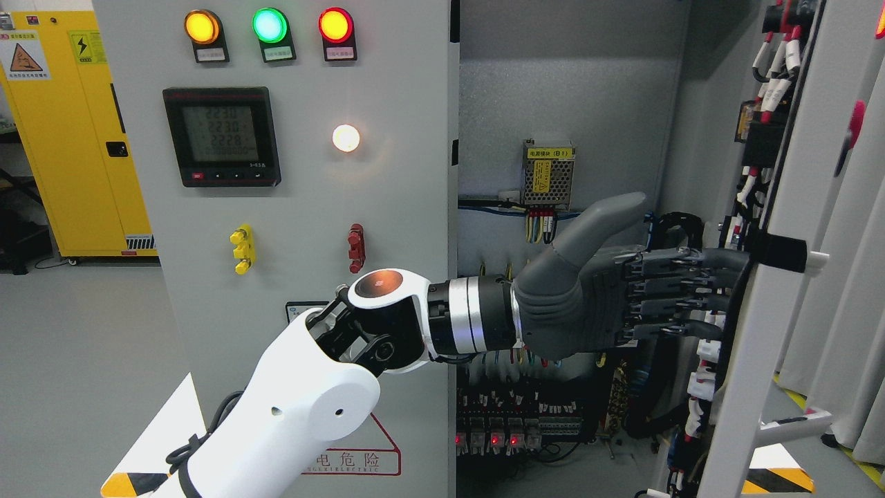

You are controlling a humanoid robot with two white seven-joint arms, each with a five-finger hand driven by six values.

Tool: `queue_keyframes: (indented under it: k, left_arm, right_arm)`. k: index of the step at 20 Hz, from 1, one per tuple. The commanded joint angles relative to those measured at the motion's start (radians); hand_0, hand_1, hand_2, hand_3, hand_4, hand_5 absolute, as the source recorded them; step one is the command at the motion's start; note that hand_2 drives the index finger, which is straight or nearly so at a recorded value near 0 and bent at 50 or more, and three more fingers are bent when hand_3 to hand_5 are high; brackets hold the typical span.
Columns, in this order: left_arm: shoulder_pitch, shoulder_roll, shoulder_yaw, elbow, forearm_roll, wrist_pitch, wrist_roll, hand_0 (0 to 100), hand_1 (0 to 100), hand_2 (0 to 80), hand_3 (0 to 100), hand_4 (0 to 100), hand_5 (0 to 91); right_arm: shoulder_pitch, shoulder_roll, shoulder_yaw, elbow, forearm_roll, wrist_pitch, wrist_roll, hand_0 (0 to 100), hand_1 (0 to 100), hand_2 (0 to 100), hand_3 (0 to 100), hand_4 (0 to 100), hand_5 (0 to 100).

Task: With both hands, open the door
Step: 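Push the partly open door with switches farther open with the left hand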

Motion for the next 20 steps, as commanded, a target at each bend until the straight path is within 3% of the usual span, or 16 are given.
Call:
queue_keyframes:
  k: [1, 20]
  left_arm:
    - [0.033, -0.029, 0.021, -0.086, 0.005, 0.001, 0.134, 0, 0, 0.0, 0, 0, 0.0]
    - [0.077, -0.066, 0.021, -0.191, 0.036, 0.032, 0.16, 0, 0, 0.0, 0, 0, 0.0]
  right_arm:
    - [0.002, 0.028, 0.0, 0.0, 0.0, -0.001, 0.001, 25, 0, 0, 0, 0, 0]
    - [0.004, 0.026, 0.0, 0.0, 0.0, -0.001, 0.001, 25, 0, 0, 0, 0, 0]
